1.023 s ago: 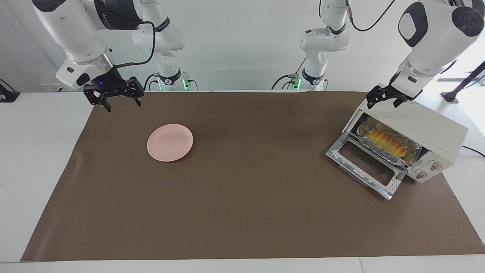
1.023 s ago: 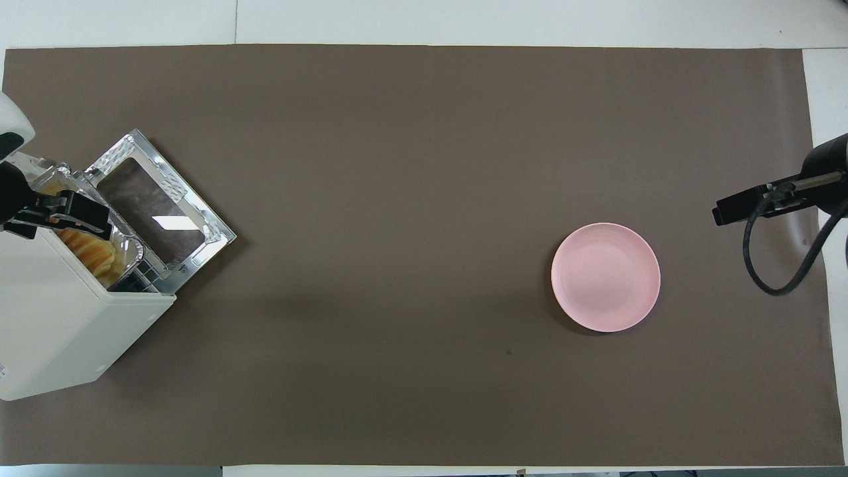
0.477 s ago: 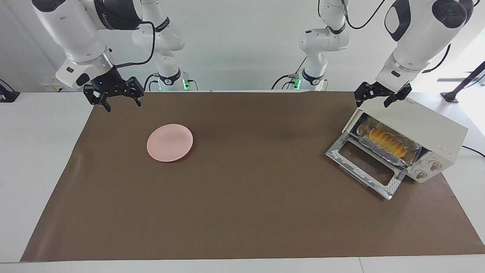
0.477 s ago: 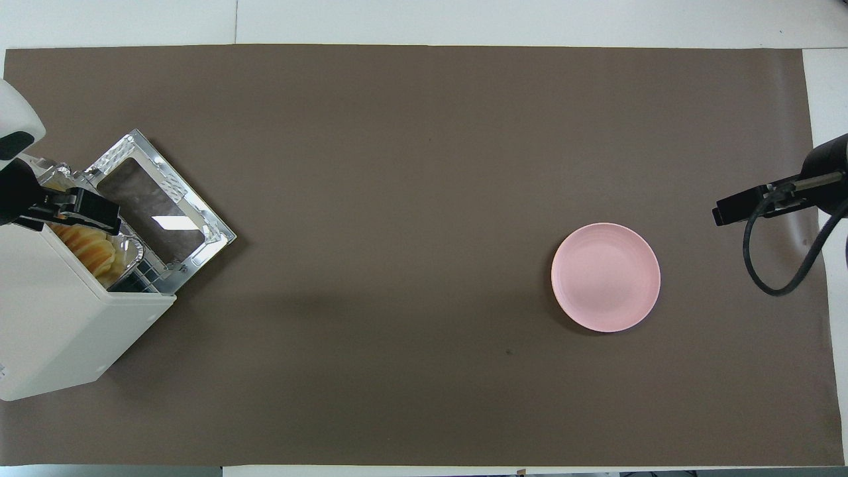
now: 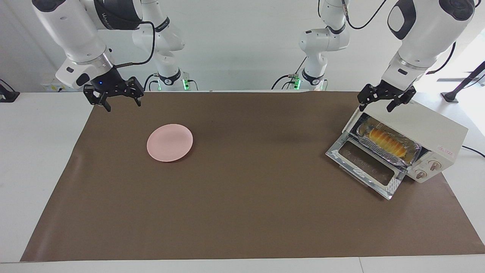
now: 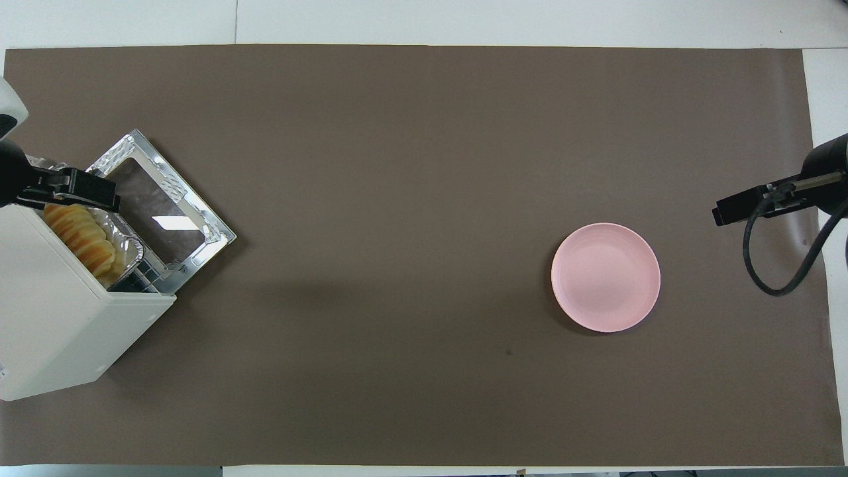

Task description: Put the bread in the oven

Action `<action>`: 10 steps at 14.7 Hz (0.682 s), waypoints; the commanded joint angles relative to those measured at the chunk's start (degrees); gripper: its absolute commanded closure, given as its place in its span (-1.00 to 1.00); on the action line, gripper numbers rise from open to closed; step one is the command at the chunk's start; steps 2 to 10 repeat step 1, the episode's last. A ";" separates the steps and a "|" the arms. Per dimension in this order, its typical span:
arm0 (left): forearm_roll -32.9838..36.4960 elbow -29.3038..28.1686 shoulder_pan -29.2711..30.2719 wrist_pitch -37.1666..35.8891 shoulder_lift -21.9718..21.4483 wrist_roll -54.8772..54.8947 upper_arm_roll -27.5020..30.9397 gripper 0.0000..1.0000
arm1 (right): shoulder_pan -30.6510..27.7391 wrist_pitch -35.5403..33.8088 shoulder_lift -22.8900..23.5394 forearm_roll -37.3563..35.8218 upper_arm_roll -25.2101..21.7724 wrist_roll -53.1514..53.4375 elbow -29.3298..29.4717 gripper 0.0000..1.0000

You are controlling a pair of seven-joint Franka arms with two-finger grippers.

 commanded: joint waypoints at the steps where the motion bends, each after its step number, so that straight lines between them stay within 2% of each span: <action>1: -0.94 -0.84 0.61 1.13 -0.79 0.47 -0.42 -1.00 | -0.81 0.00 -0.95 -0.17 0.62 -0.63 -0.92 -1.00; 10: -0.94 -0.84 0.61 1.13 -0.79 0.47 -0.42 -1.00 | -0.81 0.00 -0.95 -0.17 0.62 -0.63 -0.92 -1.00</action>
